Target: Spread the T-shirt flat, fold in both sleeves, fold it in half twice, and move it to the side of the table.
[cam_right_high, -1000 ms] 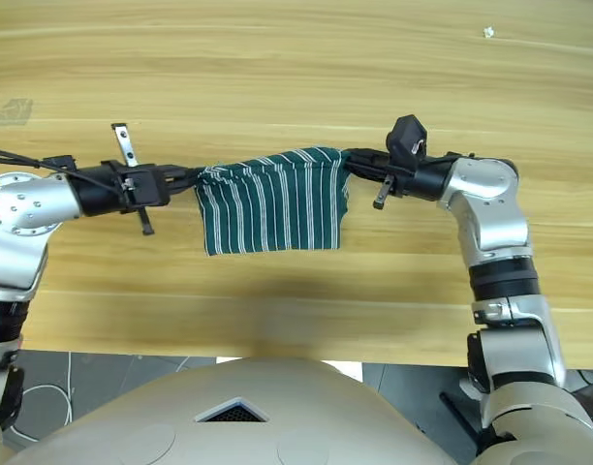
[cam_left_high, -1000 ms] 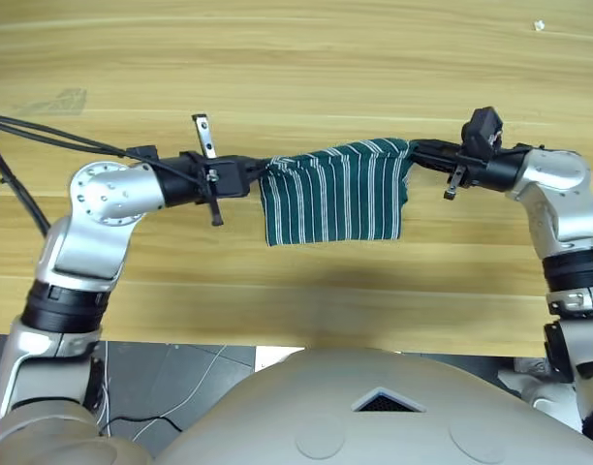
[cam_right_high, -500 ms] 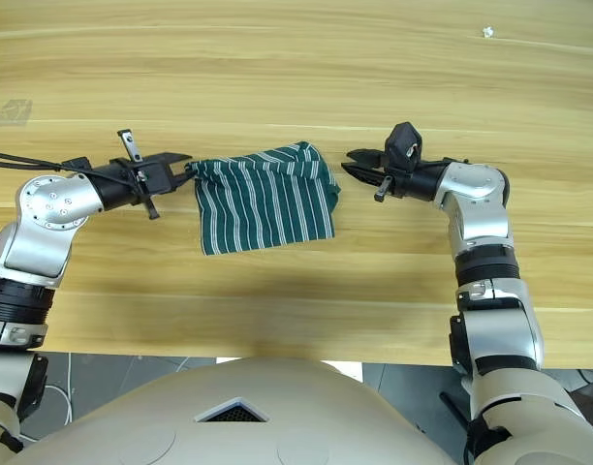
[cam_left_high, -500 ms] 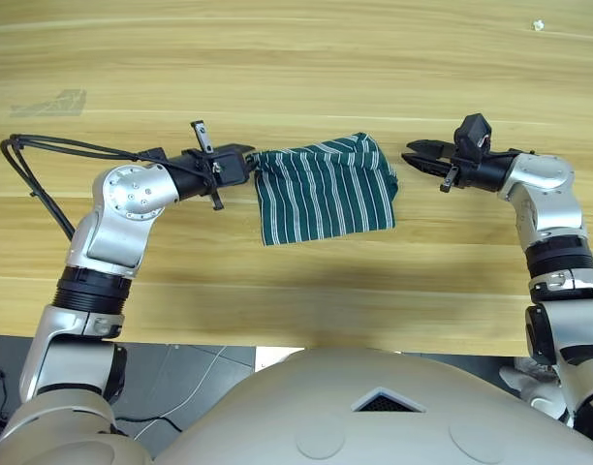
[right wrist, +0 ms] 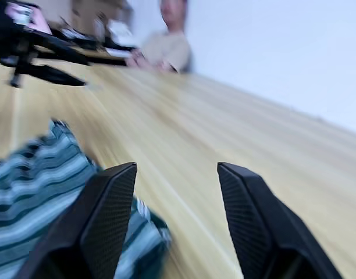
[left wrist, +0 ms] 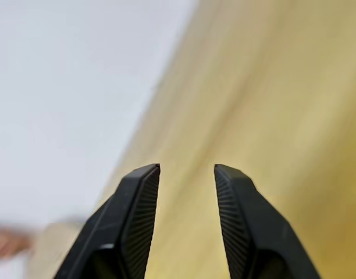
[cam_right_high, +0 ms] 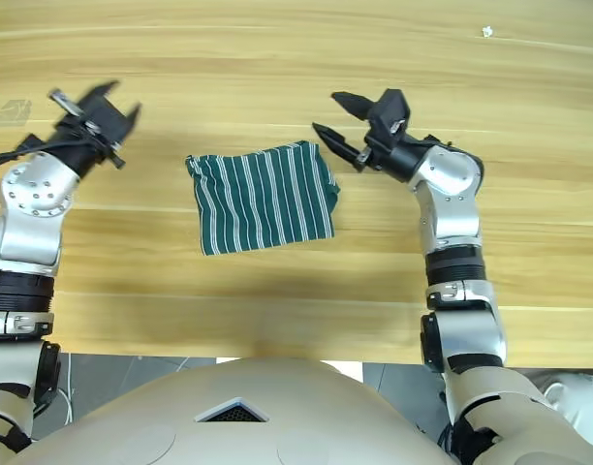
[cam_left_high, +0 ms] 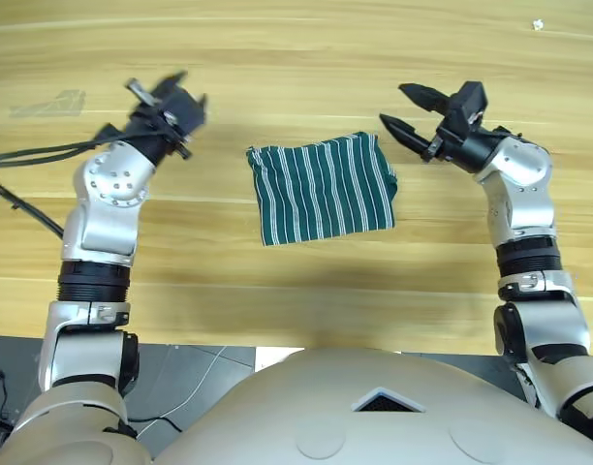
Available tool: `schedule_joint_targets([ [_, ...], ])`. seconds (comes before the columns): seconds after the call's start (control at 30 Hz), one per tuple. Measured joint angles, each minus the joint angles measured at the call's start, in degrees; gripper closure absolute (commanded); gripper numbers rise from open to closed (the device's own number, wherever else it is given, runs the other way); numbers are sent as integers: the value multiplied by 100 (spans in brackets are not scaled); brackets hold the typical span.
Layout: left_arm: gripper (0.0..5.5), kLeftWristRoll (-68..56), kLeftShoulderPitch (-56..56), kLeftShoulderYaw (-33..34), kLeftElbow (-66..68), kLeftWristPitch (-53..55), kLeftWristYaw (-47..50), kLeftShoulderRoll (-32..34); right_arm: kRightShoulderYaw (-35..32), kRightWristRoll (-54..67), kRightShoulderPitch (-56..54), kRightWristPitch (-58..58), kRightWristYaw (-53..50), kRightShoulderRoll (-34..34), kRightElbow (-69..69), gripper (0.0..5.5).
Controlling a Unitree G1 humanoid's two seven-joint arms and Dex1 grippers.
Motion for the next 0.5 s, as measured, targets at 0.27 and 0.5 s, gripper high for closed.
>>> schedule_joint_targets([
  [0.27,378,-257,438,692,-1149,324,812,-593,1516,-3048,-1055,-2381,-1993,459,2395,292],
  [0.5,378,-255,574,465,-1427,362,827,-996,2413,-4536,-2112,-2653,-4113,967,4340,292],
])
